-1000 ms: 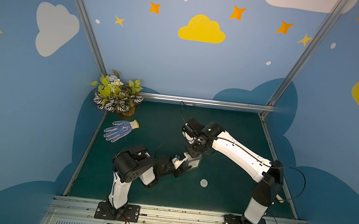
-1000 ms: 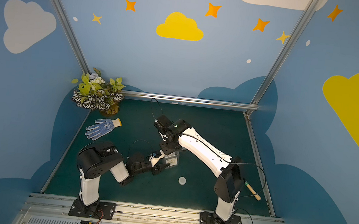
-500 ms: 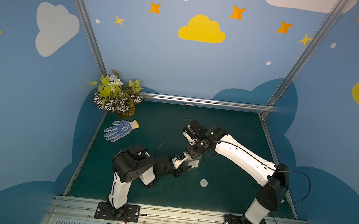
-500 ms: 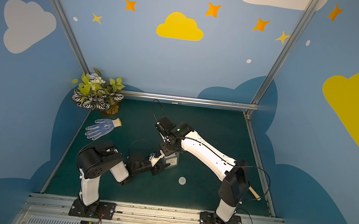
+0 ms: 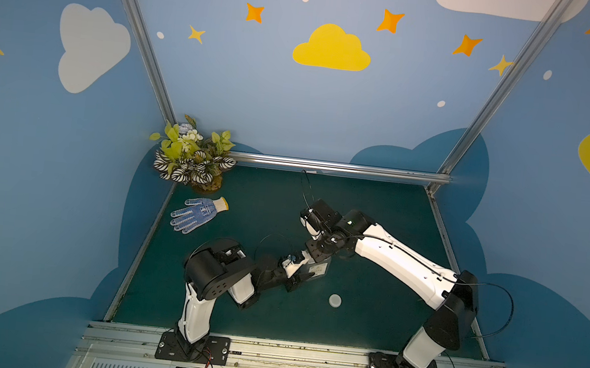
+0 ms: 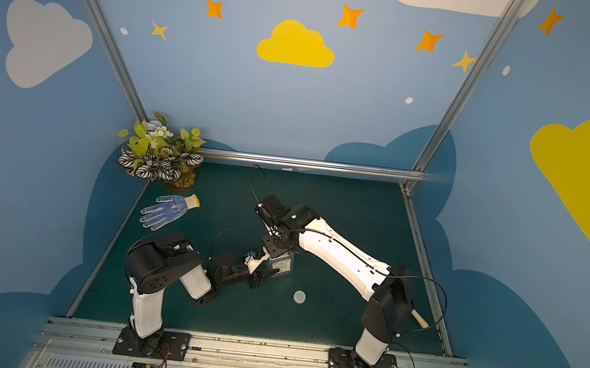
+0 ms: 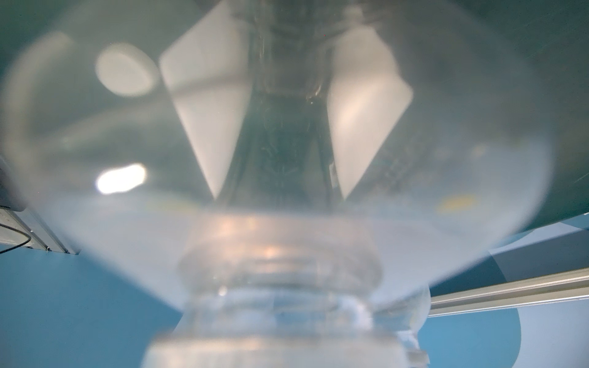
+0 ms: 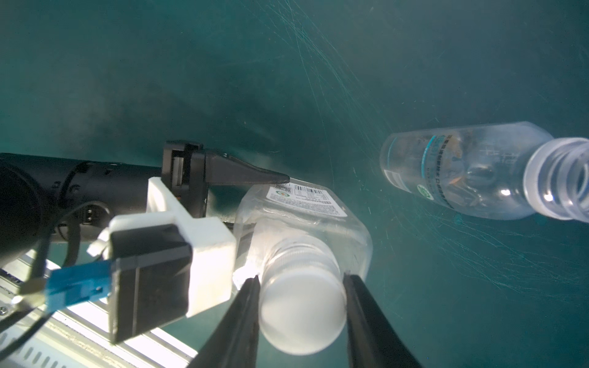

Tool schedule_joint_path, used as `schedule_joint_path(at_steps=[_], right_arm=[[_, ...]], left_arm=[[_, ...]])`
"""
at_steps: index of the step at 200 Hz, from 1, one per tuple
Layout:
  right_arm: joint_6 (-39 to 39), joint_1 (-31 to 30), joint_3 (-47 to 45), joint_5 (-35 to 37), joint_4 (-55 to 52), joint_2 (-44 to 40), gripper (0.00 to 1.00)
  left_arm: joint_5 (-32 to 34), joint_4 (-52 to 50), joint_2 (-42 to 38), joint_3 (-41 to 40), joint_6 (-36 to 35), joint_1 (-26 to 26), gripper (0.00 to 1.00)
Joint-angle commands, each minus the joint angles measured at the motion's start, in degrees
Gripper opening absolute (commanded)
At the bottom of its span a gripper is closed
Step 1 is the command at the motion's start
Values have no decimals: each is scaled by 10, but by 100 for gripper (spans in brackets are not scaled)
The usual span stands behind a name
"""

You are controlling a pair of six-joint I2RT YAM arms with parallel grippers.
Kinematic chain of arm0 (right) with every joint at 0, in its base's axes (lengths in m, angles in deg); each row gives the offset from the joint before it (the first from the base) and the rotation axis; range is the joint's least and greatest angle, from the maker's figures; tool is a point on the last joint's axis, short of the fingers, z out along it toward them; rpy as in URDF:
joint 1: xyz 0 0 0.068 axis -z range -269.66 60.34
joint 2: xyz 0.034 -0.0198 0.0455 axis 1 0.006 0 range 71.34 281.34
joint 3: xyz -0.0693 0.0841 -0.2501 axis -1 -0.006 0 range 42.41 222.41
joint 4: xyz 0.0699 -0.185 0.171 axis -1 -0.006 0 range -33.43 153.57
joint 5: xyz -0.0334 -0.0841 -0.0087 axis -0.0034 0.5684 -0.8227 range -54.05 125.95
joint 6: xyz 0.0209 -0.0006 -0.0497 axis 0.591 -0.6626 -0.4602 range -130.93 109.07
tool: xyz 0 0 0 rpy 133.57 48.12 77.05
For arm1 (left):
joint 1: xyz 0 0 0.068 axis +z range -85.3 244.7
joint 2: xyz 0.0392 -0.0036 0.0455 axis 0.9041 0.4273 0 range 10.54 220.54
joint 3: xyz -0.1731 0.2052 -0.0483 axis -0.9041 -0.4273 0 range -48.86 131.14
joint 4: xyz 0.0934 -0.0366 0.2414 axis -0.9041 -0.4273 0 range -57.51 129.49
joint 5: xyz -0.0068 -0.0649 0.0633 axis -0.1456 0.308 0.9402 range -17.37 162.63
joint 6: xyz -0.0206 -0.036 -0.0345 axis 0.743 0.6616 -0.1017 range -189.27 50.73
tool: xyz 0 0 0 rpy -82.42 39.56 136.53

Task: Screw on the bottle caps
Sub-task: Screw the bottle cap onto the plastic bottle.

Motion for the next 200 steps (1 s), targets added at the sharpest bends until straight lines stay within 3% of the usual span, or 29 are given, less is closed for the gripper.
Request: schedule_joint_path(at_steps=[1, 200], right_arm=[[9, -4, 2, -33, 1, 1, 41], [6, -2, 7, -31, 3, -5, 52]], left_arm=[[10, -18, -1, -5, -6, 6, 2], [3, -18, -2, -3, -3, 6, 2]])
